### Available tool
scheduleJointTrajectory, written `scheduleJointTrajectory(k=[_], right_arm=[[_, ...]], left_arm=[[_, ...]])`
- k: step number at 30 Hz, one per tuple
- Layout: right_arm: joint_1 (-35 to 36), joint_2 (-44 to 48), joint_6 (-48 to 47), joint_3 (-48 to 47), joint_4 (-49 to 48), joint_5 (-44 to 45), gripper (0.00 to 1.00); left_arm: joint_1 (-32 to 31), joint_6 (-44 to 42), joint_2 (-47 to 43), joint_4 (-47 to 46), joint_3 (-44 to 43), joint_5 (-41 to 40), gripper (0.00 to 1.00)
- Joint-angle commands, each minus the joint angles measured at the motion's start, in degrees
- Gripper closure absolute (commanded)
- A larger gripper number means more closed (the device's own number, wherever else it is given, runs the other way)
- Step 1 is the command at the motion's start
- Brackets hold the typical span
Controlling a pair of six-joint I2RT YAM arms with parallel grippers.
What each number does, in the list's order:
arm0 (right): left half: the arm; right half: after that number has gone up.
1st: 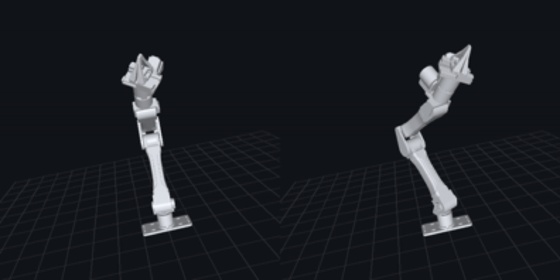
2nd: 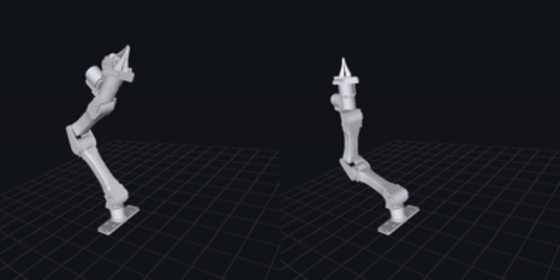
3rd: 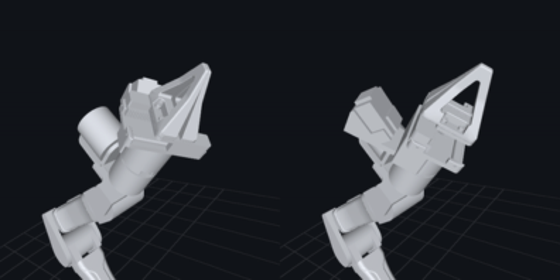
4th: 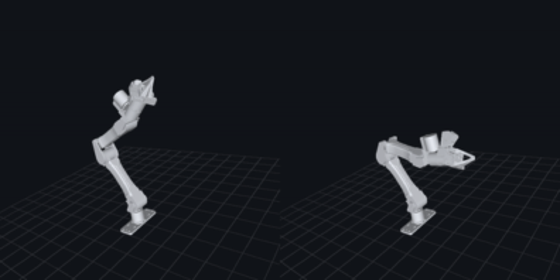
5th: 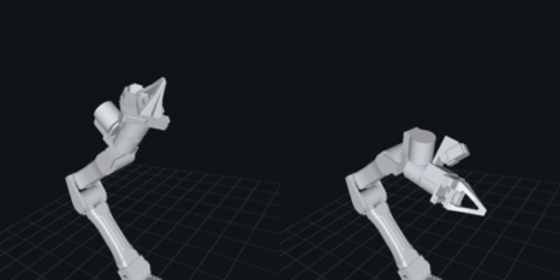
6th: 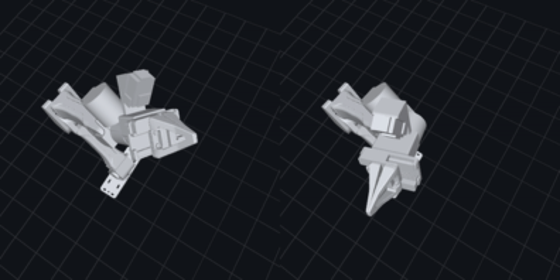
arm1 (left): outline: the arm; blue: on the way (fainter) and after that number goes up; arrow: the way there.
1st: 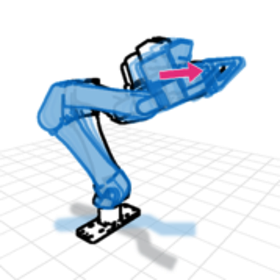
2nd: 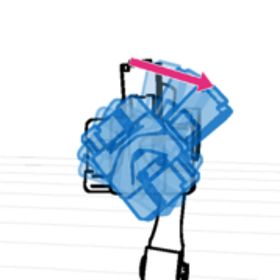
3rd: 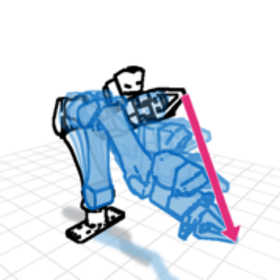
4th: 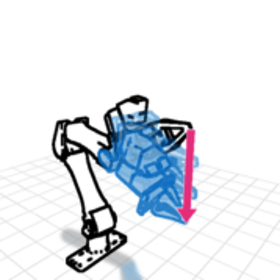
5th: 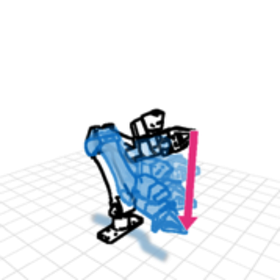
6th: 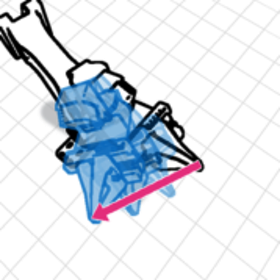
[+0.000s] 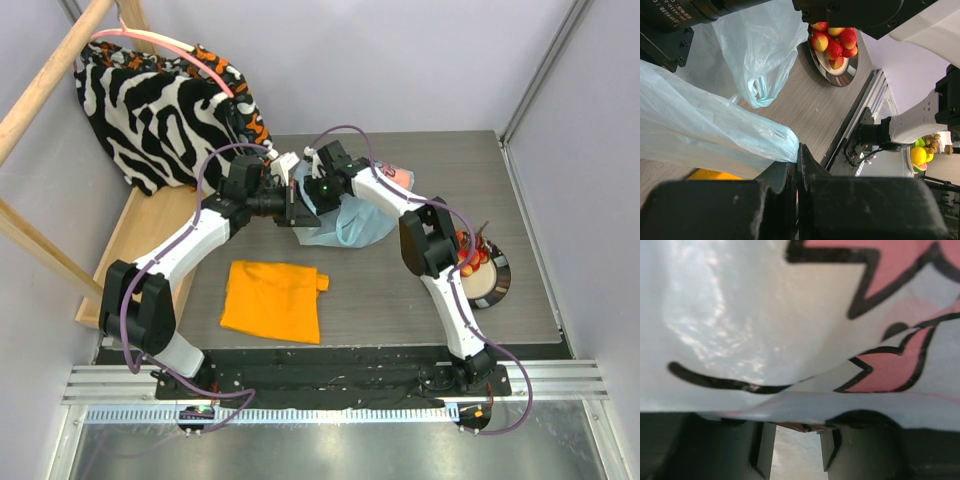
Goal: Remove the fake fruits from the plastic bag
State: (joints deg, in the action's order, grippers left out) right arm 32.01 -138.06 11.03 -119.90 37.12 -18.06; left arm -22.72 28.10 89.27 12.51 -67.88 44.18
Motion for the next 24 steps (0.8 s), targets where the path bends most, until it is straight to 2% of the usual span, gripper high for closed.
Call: scheduleJointTrajectory(k=[1,10,12,18,20,24], right_arm=[[0.16,1.21,1.54,-2.01,-2.58,-4.78,0.59],[1.3,-1.15,2.07,-2.71,-3.02,-3.3,0.6],[1.48,-1.51,1.98,-3.32,-3.11,-3.21,0.68],[1.48,-3.09,2.07,-4.82,-3.2,-1.98,0.7],[1.48,-3.36,1.63,-5.0,-3.37,-1.97,0.74],[1.48,-1.26,-0.21,-4.38,-3.2,-4.25,0.92]], left_arm=[[0.31,-0.15,-2.18,-0.74,-0.24,1.61,1.0],[0.31,-1.03,-2.35,0.05,-1.03,1.52,1.0],[0.31,-1.11,-2.61,0.23,-0.77,1.52,1.0],[0.31,-1.29,-2.88,0.23,-0.24,1.26,1.0],[0.31,-1.29,-2.88,0.23,-0.24,1.26,1.0],[0.31,-1.64,-2.53,0.23,-0.15,0.56,1.0]])
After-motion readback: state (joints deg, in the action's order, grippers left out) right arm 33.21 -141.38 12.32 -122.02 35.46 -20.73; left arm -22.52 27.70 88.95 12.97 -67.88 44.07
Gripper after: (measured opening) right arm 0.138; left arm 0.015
